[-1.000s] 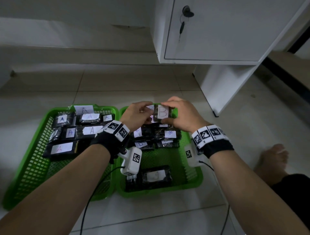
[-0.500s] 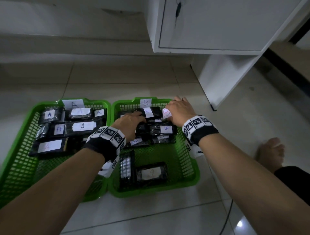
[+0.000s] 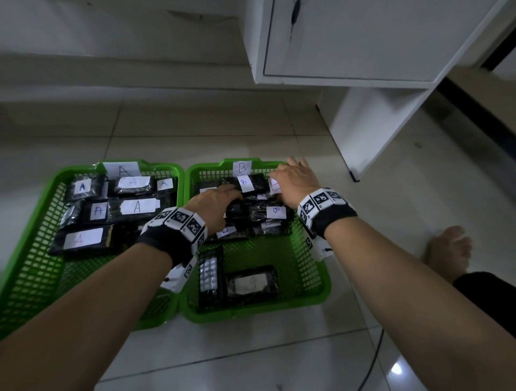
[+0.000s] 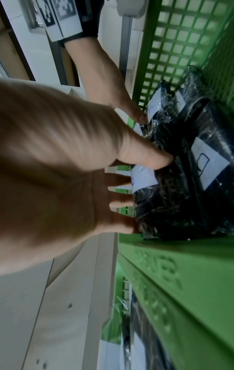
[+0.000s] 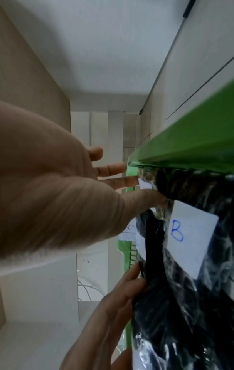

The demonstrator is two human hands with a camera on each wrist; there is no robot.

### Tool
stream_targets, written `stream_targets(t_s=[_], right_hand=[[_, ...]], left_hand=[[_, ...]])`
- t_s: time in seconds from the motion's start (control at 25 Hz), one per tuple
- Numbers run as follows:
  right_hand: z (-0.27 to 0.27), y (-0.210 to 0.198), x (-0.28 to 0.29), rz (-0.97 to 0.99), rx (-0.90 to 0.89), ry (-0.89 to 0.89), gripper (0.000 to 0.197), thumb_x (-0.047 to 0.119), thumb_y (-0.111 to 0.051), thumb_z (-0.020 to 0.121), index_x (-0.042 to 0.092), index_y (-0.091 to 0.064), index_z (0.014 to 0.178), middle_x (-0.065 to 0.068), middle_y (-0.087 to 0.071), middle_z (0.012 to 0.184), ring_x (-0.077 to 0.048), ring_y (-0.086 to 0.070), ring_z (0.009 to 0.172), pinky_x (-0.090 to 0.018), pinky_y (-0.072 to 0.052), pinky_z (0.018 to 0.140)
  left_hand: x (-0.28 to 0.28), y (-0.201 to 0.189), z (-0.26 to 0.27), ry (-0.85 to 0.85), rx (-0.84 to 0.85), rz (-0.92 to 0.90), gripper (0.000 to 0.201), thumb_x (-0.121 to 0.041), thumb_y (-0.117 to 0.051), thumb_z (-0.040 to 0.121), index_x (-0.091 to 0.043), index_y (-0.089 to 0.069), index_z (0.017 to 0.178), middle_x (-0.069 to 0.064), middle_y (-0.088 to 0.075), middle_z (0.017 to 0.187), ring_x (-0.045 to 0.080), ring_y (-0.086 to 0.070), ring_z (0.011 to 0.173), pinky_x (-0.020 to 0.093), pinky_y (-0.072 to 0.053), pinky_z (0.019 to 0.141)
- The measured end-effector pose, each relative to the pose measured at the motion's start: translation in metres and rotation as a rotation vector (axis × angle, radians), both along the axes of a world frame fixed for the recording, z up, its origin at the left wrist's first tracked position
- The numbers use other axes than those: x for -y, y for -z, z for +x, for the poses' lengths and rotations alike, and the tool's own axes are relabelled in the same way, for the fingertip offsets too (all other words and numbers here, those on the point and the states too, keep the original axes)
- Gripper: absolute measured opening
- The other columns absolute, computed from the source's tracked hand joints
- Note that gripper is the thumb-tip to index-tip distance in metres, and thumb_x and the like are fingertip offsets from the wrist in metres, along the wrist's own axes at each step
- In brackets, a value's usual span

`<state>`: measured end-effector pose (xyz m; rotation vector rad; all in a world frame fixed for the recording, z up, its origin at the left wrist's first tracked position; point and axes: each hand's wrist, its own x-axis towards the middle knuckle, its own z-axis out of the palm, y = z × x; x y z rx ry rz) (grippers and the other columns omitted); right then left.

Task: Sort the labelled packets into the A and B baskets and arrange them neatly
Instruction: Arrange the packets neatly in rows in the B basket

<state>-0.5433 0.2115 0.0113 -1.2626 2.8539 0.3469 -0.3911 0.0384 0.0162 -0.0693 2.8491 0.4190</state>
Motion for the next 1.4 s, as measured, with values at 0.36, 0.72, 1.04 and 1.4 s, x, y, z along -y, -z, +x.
stream_targets(t_s=[0.36, 0.72, 1.04, 1.4], right_hand=[[-0.011, 0.002, 0.003, 0.068, 0.021, -0.002, 0.054, 0.016, -0.074, 0.079, 0.025, -0.059, 0.130, 0.003, -0.055, 0.125, -0.021, -0.043, 0.120, -0.039, -0.035, 0.100], [-0.012, -0.002, 0.008, 0.101, 0.043, -0.014, 0.042, 0.019, -0.074, 0.082, 0.024, -0.066, 0.122, 0.005, -0.063, 0.117, -0.018, -0.043, 0.114, -0.038, -0.032, 0.095], [-0.002, -0.013, 0.033, -0.181, 0.271, 0.136, 0.023, 0.030, -0.083, 0.080, 0.015, -0.073, 0.095, 0.000, -0.069, 0.089, -0.023, -0.068, 0.087, -0.032, -0.054, 0.078], [-0.004, -0.007, 0.032, -0.285, 0.369, 0.235, 0.025, 0.027, -0.090, 0.073, 0.018, -0.079, 0.093, 0.001, -0.075, 0.096, -0.018, -0.069, 0.089, -0.037, -0.058, 0.087]], left_hand=[[-0.001, 0.003, 0.000, -0.031, -0.025, 0.006, 0.066, -0.006, -0.062, 0.085, -0.020, -0.036, 0.144, -0.001, -0.029, 0.156, 0.026, -0.050, 0.130, 0.037, -0.045, 0.103], [-0.001, 0.008, -0.003, -0.036, -0.043, 0.015, 0.063, 0.000, -0.063, 0.081, -0.018, -0.039, 0.135, -0.002, -0.036, 0.143, 0.026, -0.059, 0.114, 0.037, -0.051, 0.089], [-0.002, 0.013, 0.000, -0.154, -0.043, -0.140, 0.056, -0.015, -0.069, 0.083, -0.004, -0.043, 0.131, 0.016, -0.041, 0.132, 0.033, -0.048, 0.122, 0.040, -0.047, 0.101], [-0.002, 0.014, -0.002, -0.138, -0.009, -0.105, 0.034, 0.001, -0.061, 0.086, 0.000, -0.054, 0.119, 0.016, -0.046, 0.124, 0.032, -0.054, 0.116, 0.037, -0.050, 0.097]])
